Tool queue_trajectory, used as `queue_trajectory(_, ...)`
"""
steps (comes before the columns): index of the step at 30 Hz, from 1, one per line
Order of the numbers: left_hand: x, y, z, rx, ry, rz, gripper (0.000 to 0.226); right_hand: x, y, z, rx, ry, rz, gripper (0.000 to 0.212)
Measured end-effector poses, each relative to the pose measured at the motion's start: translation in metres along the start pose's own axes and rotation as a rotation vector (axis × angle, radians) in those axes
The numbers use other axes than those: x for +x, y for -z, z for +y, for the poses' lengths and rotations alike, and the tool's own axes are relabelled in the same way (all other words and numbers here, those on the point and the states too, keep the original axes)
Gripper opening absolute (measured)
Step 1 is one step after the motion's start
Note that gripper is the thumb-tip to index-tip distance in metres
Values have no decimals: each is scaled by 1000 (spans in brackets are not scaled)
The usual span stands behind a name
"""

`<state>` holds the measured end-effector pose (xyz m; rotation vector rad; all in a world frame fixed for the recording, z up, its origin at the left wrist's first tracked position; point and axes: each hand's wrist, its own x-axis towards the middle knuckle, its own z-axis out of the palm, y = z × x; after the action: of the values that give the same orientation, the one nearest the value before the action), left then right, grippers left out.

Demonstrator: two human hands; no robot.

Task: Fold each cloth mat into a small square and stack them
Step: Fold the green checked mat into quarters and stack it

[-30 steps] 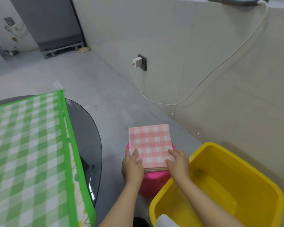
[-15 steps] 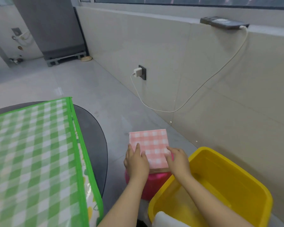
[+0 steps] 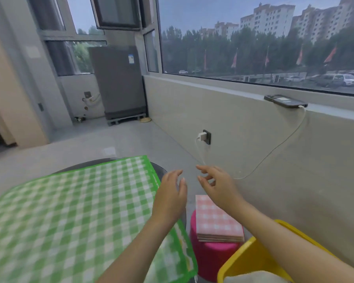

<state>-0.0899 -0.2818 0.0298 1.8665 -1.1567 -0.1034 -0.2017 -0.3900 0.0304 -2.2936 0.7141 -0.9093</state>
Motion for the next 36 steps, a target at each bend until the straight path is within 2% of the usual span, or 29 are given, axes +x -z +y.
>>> queue_trajectory(6,-52,110,-37,357,-125,8,40,-18,-50,-91,-27,214,-134,33)
queue_trajectory(10,-93,160,-67,536,-90,-52,67,-40,-92,-120,-119,377,-276,39)
queue_trajectory(14,-136,188,-101,661,-19,-200,84,-65,-125,-125,-235,566,-451,45)
queue_trajectory(17,-163,197,-128,657,1,-266,78,-80,-142,-119,-299,666,-574,48)
queue_trajectory(19,-176,199,-143,644,4,-300,61,-87,-148,-116,-324,725,-638,51)
queue_trajectory(22,-191,199,-156,672,-83,-290,38,-96,-154,-112,-354,790,-705,54)
queue_trajectory(26,-205,200,-164,581,-128,-258,38,-102,-154,-110,-366,796,-743,59)
queue_trajectory(30,-211,201,-162,495,-173,-293,37,-104,-152,-116,-334,791,-819,62)
queue_trajectory(36,-210,203,-158,418,-178,-314,40,-103,-153,-119,-237,807,-801,49)
